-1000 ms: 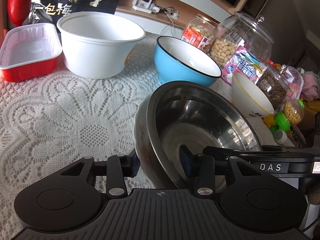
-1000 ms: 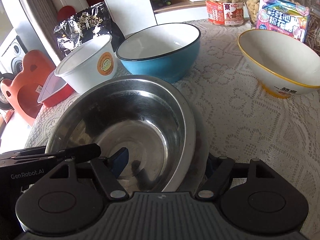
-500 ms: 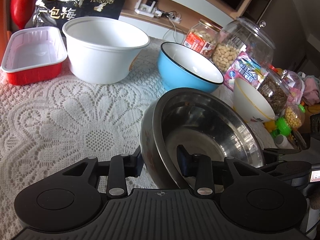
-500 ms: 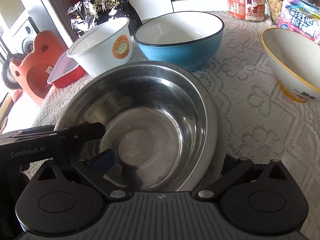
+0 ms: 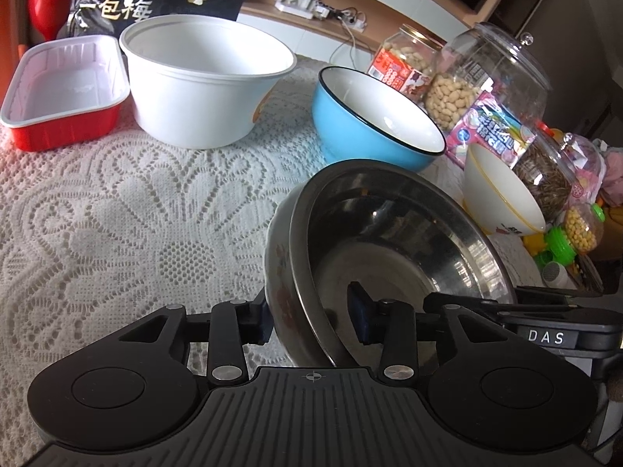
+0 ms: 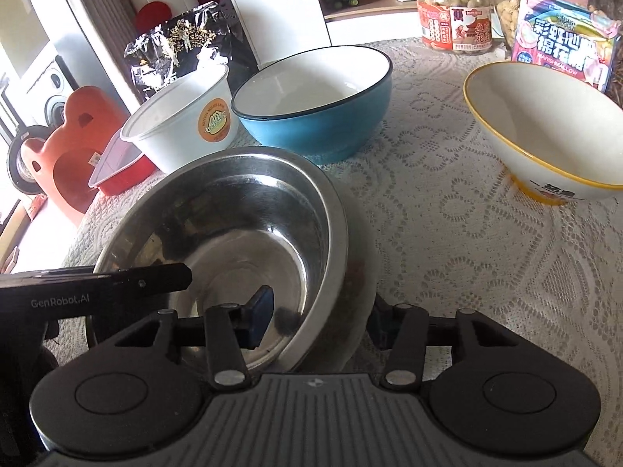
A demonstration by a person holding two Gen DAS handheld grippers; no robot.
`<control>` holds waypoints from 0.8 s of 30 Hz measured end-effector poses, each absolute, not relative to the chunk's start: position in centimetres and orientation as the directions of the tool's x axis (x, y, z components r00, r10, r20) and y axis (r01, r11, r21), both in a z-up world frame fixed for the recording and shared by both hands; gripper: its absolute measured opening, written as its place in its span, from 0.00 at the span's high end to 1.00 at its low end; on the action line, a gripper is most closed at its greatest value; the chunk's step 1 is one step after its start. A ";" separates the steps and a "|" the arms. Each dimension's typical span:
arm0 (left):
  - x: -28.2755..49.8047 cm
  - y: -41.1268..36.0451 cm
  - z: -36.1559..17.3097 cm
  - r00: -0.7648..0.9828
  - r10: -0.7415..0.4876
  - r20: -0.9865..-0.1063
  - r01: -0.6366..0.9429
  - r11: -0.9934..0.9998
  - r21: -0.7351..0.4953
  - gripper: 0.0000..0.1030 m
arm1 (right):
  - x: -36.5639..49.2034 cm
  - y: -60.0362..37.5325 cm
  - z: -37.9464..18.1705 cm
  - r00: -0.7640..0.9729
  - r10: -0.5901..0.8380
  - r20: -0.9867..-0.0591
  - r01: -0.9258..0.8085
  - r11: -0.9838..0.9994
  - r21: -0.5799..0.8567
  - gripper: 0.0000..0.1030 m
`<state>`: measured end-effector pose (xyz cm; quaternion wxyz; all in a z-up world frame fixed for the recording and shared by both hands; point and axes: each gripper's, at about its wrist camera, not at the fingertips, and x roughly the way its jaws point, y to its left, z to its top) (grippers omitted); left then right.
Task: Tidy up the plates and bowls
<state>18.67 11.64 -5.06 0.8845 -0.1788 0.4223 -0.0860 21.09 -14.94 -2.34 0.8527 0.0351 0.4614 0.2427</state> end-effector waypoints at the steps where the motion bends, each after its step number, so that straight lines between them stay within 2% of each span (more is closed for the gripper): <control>1: 18.8 11.7 -5.0 0.625 -0.303 -0.719 -0.004 0.920 -0.391 0.59 | 21.0 -15.0 -2.3 0.459 0.449 -0.767 -0.390 0.877 0.280 0.54; 8: 20.2 10.6 -4.7 0.599 -0.315 -0.736 -0.006 0.917 -0.398 0.56 | 20.8 -15.6 -2.1 0.491 0.444 -0.749 -0.401 0.879 0.257 0.54; 11: 20.9 9.6 -4.9 0.587 -0.315 -0.746 0.009 0.924 -0.382 0.56 | 21.3 -16.9 -1.9 0.498 0.453 -0.740 -0.370 0.882 0.291 0.54; 16: 21.6 8.1 -4.4 0.585 -0.227 -0.779 0.003 0.961 -0.277 0.58 | 21.2 -17.8 -2.0 0.511 0.449 -0.733 -0.374 0.884 0.280 0.54; 20: 21.0 7.5 -3.3 0.631 -0.154 -0.761 0.009 0.982 -0.191 0.60 | 20.6 -17.6 -1.4 0.567 0.420 -0.709 -0.396 0.893 0.212 0.54; 24: 20.6 7.2 -1.5 0.658 -0.123 -0.743 0.021 0.989 -0.145 0.60 | 20.8 -18.0 -1.4 0.567 0.428 -0.703 -0.389 0.892 0.230 0.54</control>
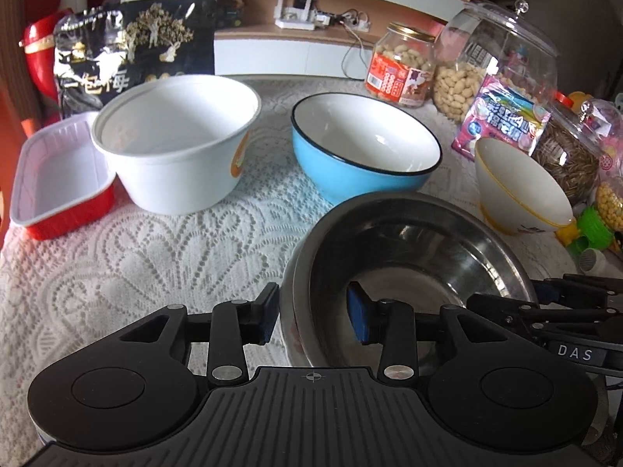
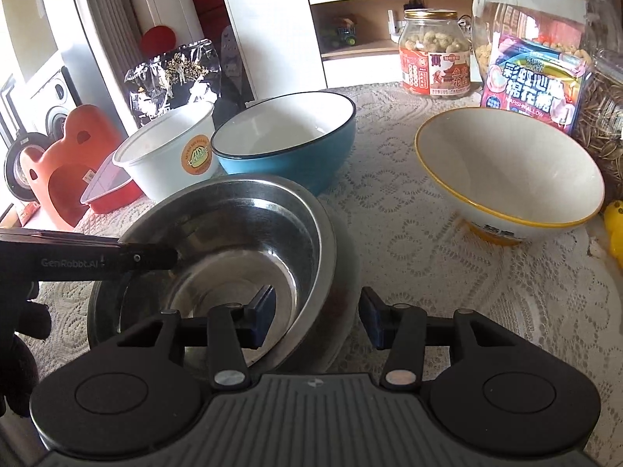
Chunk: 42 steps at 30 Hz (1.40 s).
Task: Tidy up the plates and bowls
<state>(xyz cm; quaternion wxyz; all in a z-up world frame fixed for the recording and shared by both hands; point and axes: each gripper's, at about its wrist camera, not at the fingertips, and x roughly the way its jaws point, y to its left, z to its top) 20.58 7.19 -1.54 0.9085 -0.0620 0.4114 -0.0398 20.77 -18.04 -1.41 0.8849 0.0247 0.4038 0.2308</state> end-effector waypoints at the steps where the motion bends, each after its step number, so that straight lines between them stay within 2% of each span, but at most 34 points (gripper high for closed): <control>1: 20.5 7.1 -1.3 0.661 -0.119 -0.741 0.024 0.990 -0.138 0.60 | 20.8 -18.2 -1.5 0.568 0.427 -0.704 -0.382 0.894 0.234 0.54; 9: 20.5 7.2 -1.6 0.638 -0.120 -0.761 -0.006 0.987 -0.160 0.60 | 20.2 -19.2 -1.6 0.560 0.448 -0.696 -0.377 0.887 0.267 0.54; 18: 20.9 7.7 -4.5 0.583 -0.201 -0.787 -0.019 0.965 -0.261 0.60 | 20.7 -18.3 -2.6 0.499 0.478 -0.723 -0.389 0.869 0.306 0.54; 21: 20.7 8.0 -4.4 0.576 -0.216 -0.789 -0.023 0.960 -0.279 0.61 | 20.3 -17.0 -2.6 0.478 0.491 -0.728 -0.426 0.855 0.296 0.45; 23: 20.4 8.6 -4.2 0.567 -0.229 -0.792 -0.028 0.955 -0.296 0.61 | 20.0 -16.3 -2.6 0.485 0.474 -0.735 -0.438 0.859 0.264 0.45; 26: 19.6 9.6 -4.1 0.555 -0.239 -0.797 -0.039 0.949 -0.313 0.62 | 20.1 -16.2 -2.5 0.441 0.516 -0.734 -0.461 0.832 0.307 0.45; 29: 19.1 10.4 -3.5 0.573 -0.210 -0.792 -0.055 0.955 -0.293 0.68 | 20.3 -16.2 -2.4 0.418 0.536 -0.734 -0.486 0.814 0.318 0.46; 31: 19.0 10.7 -2.1 0.617 -0.136 -0.775 -0.082 0.968 -0.236 0.68 | 20.5 -16.6 -2.0 0.449 0.521 -0.726 -0.494 0.822 0.283 0.46; 33: 19.1 10.6 0.0 0.675 -0.078 -0.734 -0.096 0.977 -0.192 0.62 | 20.7 -17.6 -0.6 0.533 0.479 -0.698 -0.495 0.845 0.202 0.46; 36: 20.0 9.6 3.4 0.763 -0.029 -0.646 -0.087 0.985 -0.146 0.64 | 21.5 -20.5 2.1 0.626 0.452 -0.636 -0.471 0.869 0.153 0.45; 38: 21.4 8.7 5.1 0.795 -0.077 -0.602 -0.050 0.980 -0.190 0.64 | 22.2 -22.5 3.4 0.698 0.397 -0.596 -0.414 0.903 0.117 0.45; 42: 27.8 4.2 5.8 0.707 -0.325 -0.627 0.110 0.927 -0.357 0.64 | 24.1 -26.5 4.4 0.808 0.229 -0.543 -0.239 0.969 0.053 0.45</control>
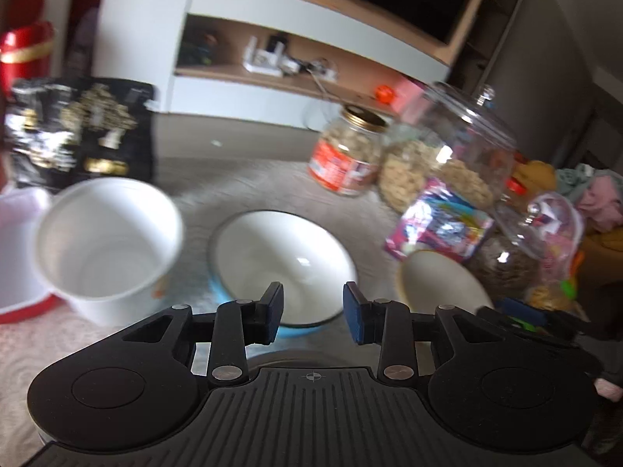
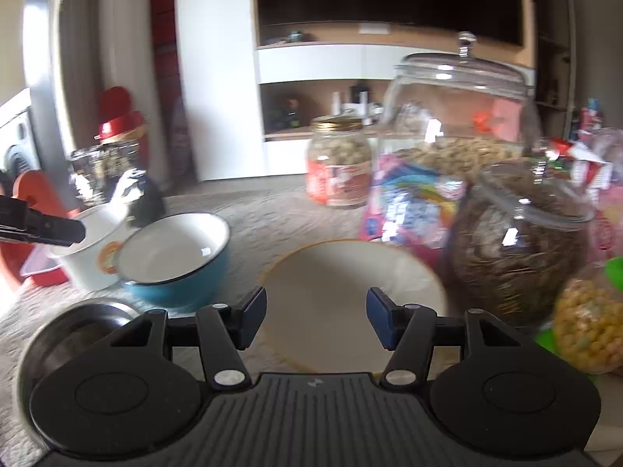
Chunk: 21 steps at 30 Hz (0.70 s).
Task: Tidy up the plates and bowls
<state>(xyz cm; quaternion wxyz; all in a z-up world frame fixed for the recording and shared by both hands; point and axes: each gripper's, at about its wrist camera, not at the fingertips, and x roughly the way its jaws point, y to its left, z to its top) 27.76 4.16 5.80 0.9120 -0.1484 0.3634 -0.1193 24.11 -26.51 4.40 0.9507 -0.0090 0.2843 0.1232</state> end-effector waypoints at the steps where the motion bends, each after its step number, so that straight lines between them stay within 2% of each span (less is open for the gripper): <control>1: 29.2 2.5 5.6 0.680 -0.361 -0.638 0.143 0.919 -0.368 0.64 | 24.8 -27.2 4.2 0.819 0.168 -0.548 -0.186 0.982 0.022 0.45; 4: 33.1 -2.6 4.2 0.622 -0.354 -0.699 0.207 0.934 -0.290 0.64 | 26.7 -29.2 3.0 0.811 0.072 -0.581 -0.091 0.996 -0.004 0.45; 12: 37.9 -9.3 -0.4 0.526 -0.271 -0.806 0.228 0.958 -0.174 0.64 | 30.5 -32.2 -0.4 0.717 0.130 -0.685 -0.045 0.989 0.140 0.49; 17: 38.6 -10.2 -2.2 0.488 -0.265 -0.832 0.226 0.959 -0.173 0.64 | 31.5 -33.1 -1.8 0.654 0.218 -0.725 -0.048 0.968 0.247 0.53; 21: 37.9 -10.3 -2.3 0.478 -0.296 -0.827 0.244 0.949 -0.200 0.63 | 31.0 -33.3 -1.5 0.671 0.215 -0.710 -0.046 0.967 0.250 0.54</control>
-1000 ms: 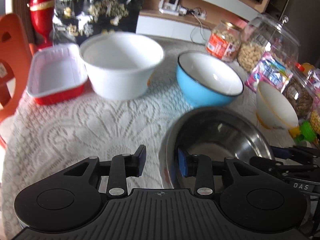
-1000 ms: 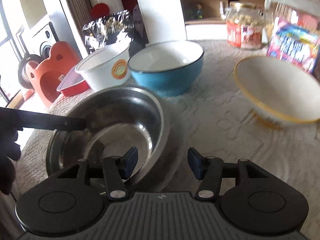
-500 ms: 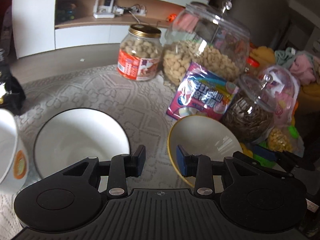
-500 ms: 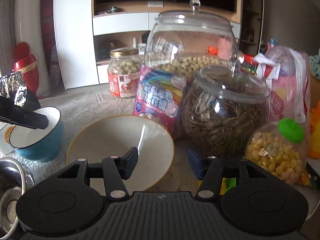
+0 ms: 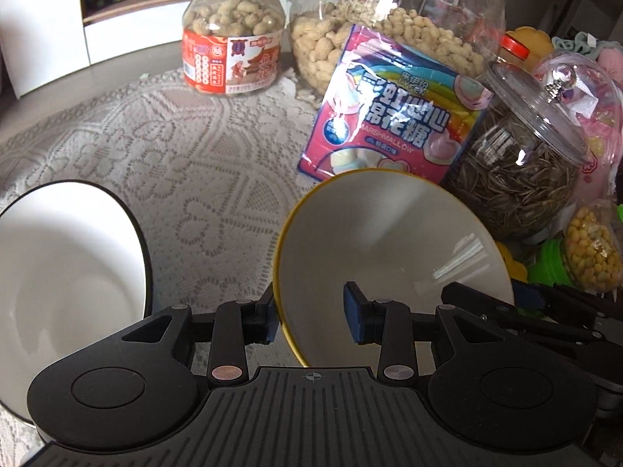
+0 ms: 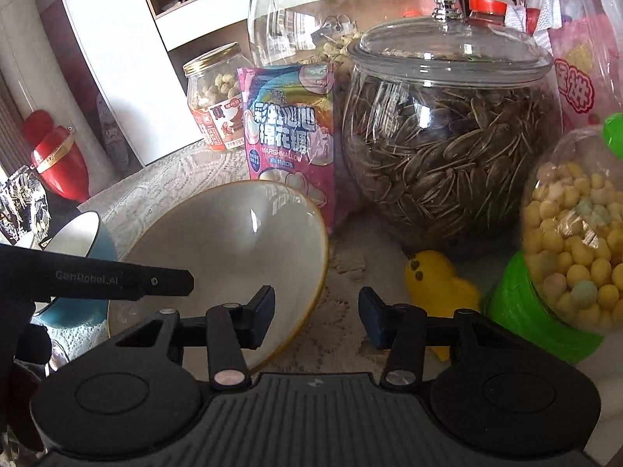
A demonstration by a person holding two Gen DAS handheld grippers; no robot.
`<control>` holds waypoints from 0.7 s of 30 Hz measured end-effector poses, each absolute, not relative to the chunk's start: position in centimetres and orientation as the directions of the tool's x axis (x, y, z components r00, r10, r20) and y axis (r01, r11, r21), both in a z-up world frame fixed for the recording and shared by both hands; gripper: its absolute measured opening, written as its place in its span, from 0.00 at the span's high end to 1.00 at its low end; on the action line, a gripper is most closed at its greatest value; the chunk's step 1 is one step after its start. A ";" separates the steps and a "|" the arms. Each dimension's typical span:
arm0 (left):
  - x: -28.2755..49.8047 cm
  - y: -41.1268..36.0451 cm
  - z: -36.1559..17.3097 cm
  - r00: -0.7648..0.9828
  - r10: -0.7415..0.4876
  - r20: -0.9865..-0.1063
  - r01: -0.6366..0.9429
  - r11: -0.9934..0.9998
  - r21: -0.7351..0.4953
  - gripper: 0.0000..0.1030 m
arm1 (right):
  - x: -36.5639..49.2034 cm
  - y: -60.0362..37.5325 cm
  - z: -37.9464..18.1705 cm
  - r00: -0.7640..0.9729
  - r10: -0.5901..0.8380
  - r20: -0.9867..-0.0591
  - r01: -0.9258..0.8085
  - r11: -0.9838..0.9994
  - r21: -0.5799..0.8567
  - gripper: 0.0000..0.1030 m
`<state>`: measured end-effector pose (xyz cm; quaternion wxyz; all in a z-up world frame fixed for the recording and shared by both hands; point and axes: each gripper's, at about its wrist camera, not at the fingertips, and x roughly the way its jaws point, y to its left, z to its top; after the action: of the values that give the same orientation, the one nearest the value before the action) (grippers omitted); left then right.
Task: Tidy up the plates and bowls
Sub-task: 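Move the left tool to the blue bowl rim and grasp it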
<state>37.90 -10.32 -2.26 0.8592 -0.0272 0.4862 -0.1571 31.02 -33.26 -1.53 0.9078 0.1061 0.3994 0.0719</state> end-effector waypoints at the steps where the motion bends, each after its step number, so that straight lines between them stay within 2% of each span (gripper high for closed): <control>1: 37.7 -10.3 -2.2 0.482 -0.297 -0.824 0.248 0.949 -0.196 0.63 | 30.8 -33.2 -1.4 0.678 0.216 -0.703 -0.051 0.967 0.248 0.54; 6: 37.1 -9.4 -1.6 0.476 -0.331 -0.815 0.253 0.939 -0.233 0.63 | 30.2 -32.2 -1.0 0.693 0.210 -0.690 -0.078 0.973 0.218 0.54; 9: 35.8 -7.5 0.6 0.538 -0.360 -0.762 0.242 0.932 -0.269 0.63 | 28.7 -31.5 0.5 0.781 0.124 -0.612 -0.058 0.990 0.126 0.54; 11: 34.5 -5.1 2.6 0.625 -0.328 -0.708 0.211 0.945 -0.252 0.63 | 27.6 -30.9 2.1 0.830 0.123 -0.545 -0.084 0.992 0.096 0.54; 13: 33.0 -2.3 4.3 0.712 -0.231 -0.663 0.119 0.970 -0.210 0.63 | 27.5 -30.0 3.3 0.840 0.158 -0.518 -0.128 0.987 0.093 0.54; 17: 31.4 3.5 5.2 0.735 -0.105 -0.670 -0.069 0.971 -0.227 0.64 | 29.6 -27.6 4.7 0.775 0.303 -0.554 -0.224 0.952 0.207 0.54; 21: 31.7 6.6 3.8 0.677 -0.078 -0.732 -0.164 0.953 -0.254 0.64 | 33.1 -23.6 4.5 0.671 0.424 -0.609 -0.276 0.904 0.325 0.54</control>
<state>31.75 6.59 3.77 0.9032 -0.1512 0.4010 0.0239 33.12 -23.60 4.54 0.9082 0.1033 0.3570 0.1927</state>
